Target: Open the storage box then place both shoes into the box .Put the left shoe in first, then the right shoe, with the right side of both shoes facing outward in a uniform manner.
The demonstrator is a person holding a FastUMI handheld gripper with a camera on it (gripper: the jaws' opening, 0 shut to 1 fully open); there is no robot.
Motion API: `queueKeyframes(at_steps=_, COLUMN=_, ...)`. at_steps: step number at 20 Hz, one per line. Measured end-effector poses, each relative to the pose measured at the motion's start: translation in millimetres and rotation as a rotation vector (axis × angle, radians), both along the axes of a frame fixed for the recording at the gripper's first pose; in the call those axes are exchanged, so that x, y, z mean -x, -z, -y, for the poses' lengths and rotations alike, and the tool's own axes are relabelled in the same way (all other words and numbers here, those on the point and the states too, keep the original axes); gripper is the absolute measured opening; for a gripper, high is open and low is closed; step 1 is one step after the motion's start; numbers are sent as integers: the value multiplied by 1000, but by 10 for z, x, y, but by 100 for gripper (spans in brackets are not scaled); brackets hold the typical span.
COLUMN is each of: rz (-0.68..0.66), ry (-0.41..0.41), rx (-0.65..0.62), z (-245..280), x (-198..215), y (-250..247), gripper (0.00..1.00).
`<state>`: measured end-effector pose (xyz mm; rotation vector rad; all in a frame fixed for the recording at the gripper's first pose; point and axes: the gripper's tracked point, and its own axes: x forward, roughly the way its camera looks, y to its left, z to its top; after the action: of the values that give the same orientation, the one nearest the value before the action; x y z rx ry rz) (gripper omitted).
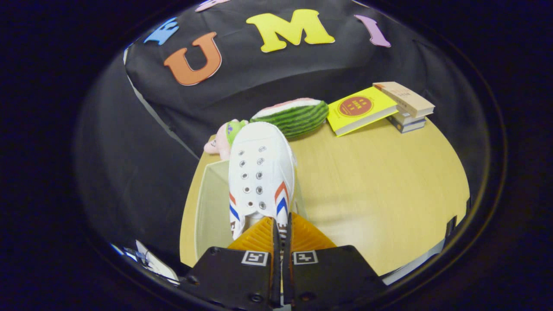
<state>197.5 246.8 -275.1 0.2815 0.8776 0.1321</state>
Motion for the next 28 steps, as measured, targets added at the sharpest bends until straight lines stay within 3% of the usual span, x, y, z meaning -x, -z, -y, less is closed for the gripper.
queueKeyframes(at_steps=3, rz=-3, ry=-5, rx=-1, z=12, x=40, y=112, gripper=18)
queueKeyframes(at_steps=5, rz=56, ry=-59, rx=4, z=-86, x=39, y=49, gripper=36)
queueKeyframes(at_steps=8, rz=139, ry=-75, rx=29, z=-95, x=64, y=-102, gripper=100)
queueKeyframes(at_steps=22, rz=463, ry=-42, rx=142, z=329, x=439, y=-1262, gripper=100)
queueKeyframes(at_steps=28, rz=657, ry=45, rx=225, z=737, x=855, y=-1785, gripper=100)
